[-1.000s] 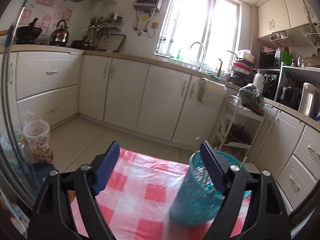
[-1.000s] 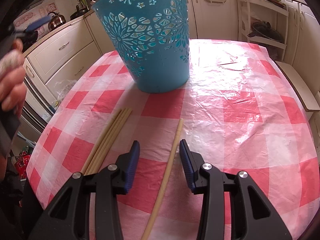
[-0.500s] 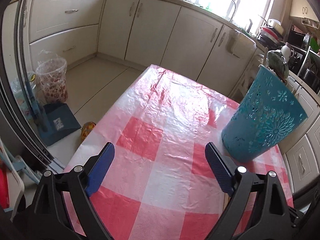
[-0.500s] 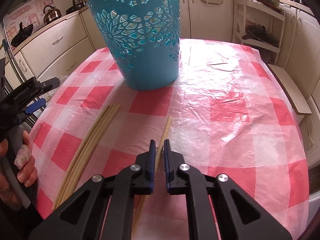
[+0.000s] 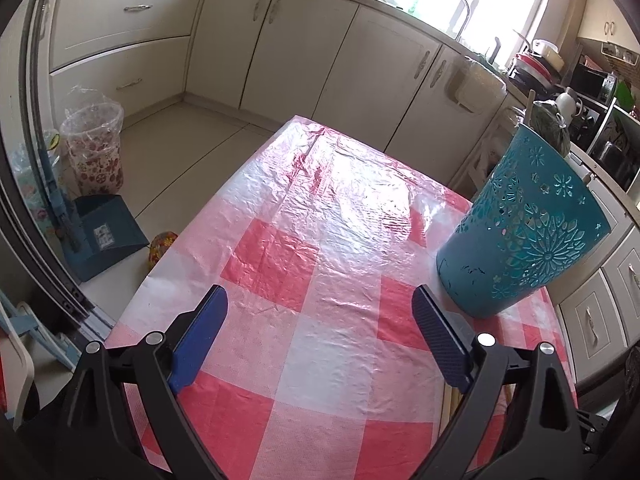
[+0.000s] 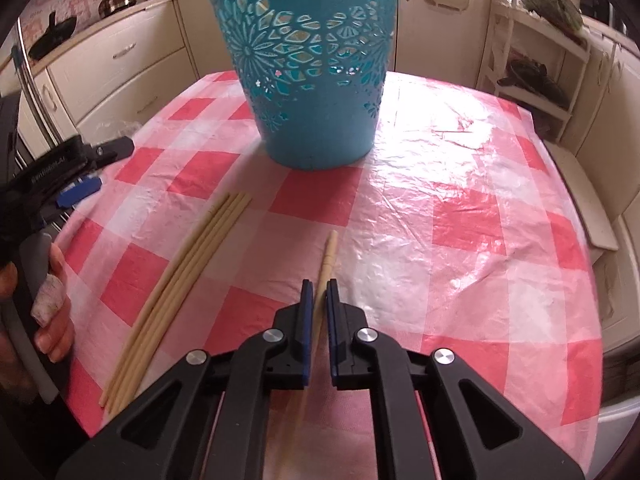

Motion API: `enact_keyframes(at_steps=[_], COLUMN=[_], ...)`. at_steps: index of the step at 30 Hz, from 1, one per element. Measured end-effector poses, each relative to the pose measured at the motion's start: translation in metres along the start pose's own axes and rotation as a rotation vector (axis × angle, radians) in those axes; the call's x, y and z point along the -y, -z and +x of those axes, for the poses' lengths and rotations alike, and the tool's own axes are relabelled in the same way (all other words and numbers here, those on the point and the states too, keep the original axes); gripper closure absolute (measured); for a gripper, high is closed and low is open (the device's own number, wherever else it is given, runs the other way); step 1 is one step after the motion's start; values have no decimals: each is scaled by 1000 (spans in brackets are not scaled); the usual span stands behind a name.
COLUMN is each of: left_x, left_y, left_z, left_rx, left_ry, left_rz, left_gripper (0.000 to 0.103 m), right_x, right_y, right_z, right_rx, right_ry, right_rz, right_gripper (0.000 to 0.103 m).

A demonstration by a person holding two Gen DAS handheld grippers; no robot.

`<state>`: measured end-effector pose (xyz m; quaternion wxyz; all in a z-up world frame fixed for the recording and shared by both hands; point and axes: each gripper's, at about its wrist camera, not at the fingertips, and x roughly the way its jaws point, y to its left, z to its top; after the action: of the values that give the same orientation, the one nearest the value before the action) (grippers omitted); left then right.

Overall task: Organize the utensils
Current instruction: 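Close the right gripper on a loose wooden stick, then lift the stick over the teal basket and open the right gripper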

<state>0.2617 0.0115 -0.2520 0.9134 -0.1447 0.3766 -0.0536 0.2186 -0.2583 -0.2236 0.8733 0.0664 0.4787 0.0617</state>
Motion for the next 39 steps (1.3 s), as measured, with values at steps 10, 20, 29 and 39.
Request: enact_keyframes(at_steps=[10, 20, 29, 39], left_x=[5, 5, 0, 0], left_y=[1, 2, 1, 1], left_z=[3, 3, 1, 2], left_rx=[-17, -13, 0, 8], left_ry=[9, 10, 29, 36], left_rz=[15, 7, -22, -26], left_gripper=[13, 13, 13, 13], right_x=[20, 11, -3, -2], right_y=[-16, -141, -197, -172], right_z=[-79, -159, -110, -73], right_rx=[216, 640, 846, 774], right_ry=[-352, -336, 93, 126], right_rz=[200, 156, 117, 79], right_gripper=[97, 97, 97, 97])
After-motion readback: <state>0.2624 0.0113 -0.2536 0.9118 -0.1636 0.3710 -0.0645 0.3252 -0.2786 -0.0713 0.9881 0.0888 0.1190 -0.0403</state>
